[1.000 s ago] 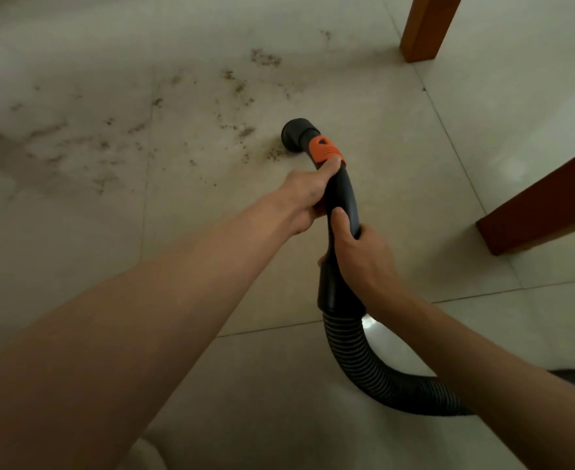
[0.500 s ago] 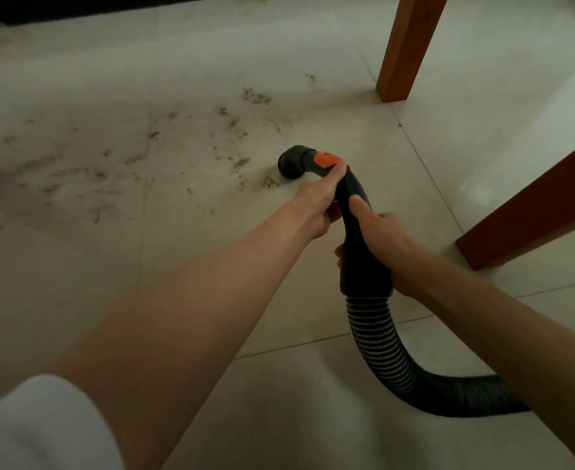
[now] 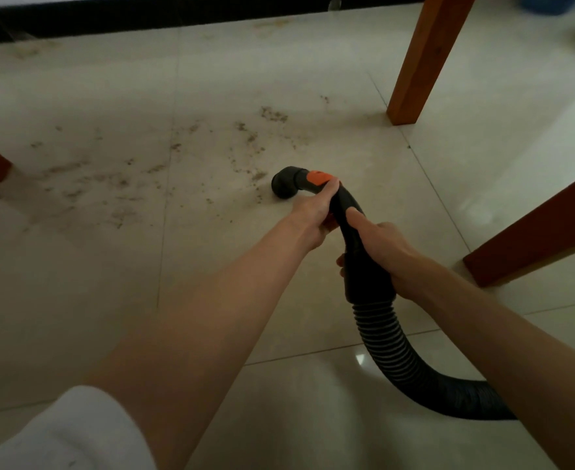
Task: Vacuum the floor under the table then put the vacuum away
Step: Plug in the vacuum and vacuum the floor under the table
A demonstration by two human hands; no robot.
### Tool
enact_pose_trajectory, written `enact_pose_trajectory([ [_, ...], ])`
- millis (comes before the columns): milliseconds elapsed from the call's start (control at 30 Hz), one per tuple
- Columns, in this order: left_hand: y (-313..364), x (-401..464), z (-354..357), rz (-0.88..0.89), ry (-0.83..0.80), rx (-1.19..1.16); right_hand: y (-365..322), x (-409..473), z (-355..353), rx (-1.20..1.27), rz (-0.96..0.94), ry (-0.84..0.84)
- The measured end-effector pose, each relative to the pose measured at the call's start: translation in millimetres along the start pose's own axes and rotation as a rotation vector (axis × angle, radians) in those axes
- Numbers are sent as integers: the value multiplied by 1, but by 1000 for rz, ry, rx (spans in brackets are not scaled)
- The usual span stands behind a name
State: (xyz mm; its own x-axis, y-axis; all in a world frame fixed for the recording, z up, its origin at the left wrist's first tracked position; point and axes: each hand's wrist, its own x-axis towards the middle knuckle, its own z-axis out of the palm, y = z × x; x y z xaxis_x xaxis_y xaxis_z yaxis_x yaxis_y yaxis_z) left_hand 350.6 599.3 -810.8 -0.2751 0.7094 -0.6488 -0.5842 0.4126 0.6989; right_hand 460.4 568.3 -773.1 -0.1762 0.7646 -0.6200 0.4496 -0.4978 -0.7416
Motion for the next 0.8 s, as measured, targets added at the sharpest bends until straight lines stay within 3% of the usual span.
enact_pose_trajectory([
  [400,-9,-21,18,-1,-78,8,6,-18,-20,16,11,-2],
  [800,3,-19,-13,-1,2,17,0,-9,8,-33,-19,-42],
])
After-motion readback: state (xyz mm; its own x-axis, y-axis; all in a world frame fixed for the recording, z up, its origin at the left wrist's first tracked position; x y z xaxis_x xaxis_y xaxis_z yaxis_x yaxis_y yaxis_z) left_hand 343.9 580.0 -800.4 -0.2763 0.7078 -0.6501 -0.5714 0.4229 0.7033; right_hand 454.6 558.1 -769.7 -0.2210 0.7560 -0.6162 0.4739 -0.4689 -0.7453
